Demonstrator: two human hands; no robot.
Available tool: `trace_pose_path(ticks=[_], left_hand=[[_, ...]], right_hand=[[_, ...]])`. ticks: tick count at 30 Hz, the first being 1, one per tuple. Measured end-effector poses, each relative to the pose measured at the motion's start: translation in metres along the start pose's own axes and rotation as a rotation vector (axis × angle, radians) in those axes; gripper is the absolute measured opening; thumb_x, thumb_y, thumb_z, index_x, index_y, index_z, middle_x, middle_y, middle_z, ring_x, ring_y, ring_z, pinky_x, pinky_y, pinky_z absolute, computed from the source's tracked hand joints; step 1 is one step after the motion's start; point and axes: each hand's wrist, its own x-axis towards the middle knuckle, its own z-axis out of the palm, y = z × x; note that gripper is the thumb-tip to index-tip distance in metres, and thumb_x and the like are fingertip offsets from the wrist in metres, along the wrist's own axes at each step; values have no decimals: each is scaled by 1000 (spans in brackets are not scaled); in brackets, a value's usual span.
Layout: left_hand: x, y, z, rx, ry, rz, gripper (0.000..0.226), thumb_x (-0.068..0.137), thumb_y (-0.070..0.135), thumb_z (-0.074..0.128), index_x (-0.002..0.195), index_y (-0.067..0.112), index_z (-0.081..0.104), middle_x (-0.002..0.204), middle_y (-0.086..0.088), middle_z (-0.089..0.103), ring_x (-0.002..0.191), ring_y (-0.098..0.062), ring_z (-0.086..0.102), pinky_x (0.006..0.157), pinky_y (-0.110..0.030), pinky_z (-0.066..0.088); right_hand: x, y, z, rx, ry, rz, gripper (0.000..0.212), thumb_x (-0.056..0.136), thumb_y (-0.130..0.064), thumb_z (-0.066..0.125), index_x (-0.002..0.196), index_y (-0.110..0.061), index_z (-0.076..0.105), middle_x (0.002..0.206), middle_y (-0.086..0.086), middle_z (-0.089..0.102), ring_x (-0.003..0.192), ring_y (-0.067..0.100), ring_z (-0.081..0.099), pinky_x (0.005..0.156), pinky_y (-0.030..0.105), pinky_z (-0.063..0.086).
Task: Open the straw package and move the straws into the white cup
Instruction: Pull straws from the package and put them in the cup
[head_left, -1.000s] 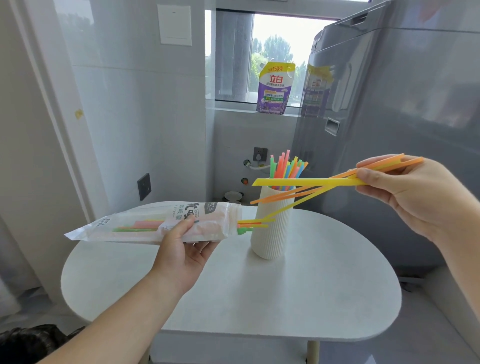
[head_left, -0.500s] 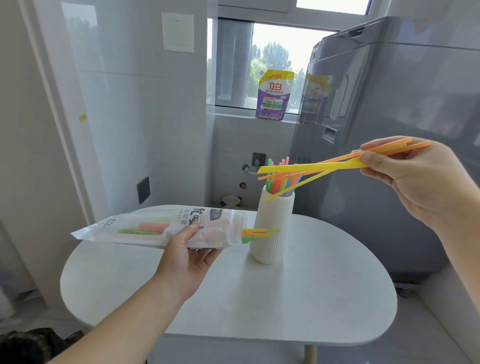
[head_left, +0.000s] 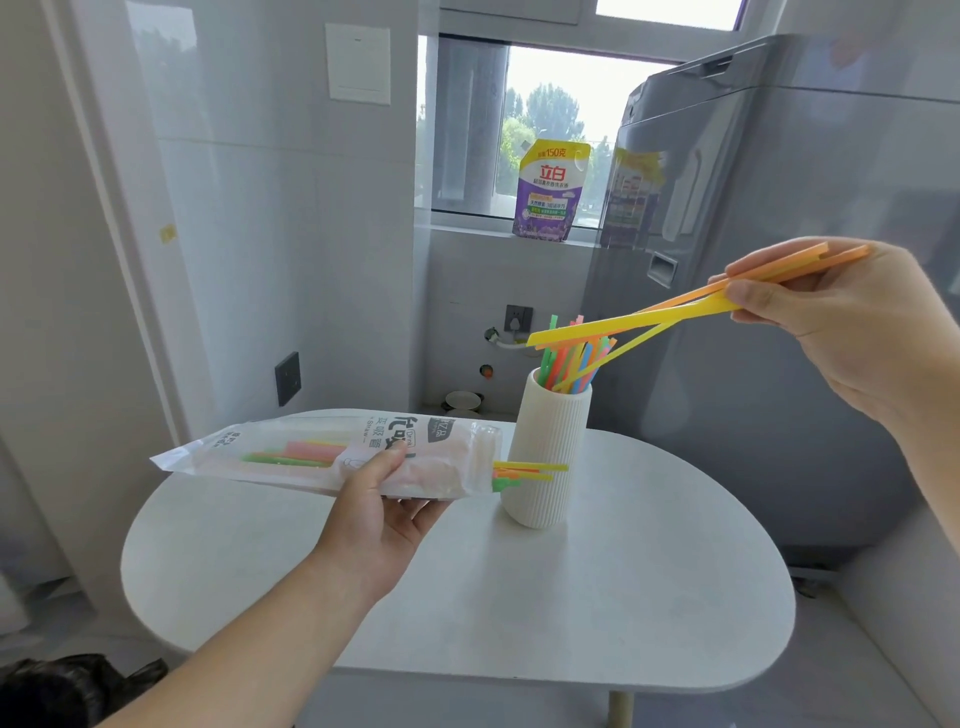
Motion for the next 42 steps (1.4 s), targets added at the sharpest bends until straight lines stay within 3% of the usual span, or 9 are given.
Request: trace_pose_path(ticks=[5,15,20,27,37,42], left_hand=[[1,1,-1,-8,-5,-3,26,95,14,64,121,17,65,100,-8,78,83,-22,77,67,-40,65],[0,0,1,-12,-4,1,37,94,14,64,131,16,62,98,-9,79,79,-22,78,63,-40,64],[-1,0,1,-3,-7,-1,25,95,13,63,120,16,64,92,-8,80,76,-22,78,64,-40,65],[0,-1,2,7,-9,-10,19,95,13,64,114,16,66,95,-9,80,78,-22,78,70,-42,65],[-1,1,1,8,-10,-14,21,95,14,65,115,16,66,102,-10,77,85,-24,76,66,-41,65],[-3,2,2,10,-18,-14,18,96,14,63,113,16,66,96,-8,79,81,-23,77,67,-40,65]], right_hand=[[-2,2,2,-9,-76,13,13,85,-3,75,86,-17,76,91,4,79,85,23,75,78,21,60],[0,5,-1,-58,-123,-24,13,84,-6,77,85,-20,77,91,-2,80,83,22,76,86,28,60],[-3,8,2,-42,-130,-9,14,84,-4,75,87,-18,77,90,2,80,79,20,76,80,22,60],[3,12,15,-3,-56,75,9,85,-6,76,85,-14,74,86,9,76,75,21,76,73,26,63],[18,9,30,15,-25,198,5,85,-10,78,84,-11,73,86,10,73,77,21,75,70,27,63],[25,8,35,-2,-22,202,7,85,-11,78,88,-8,72,89,11,73,80,23,74,72,29,63]])
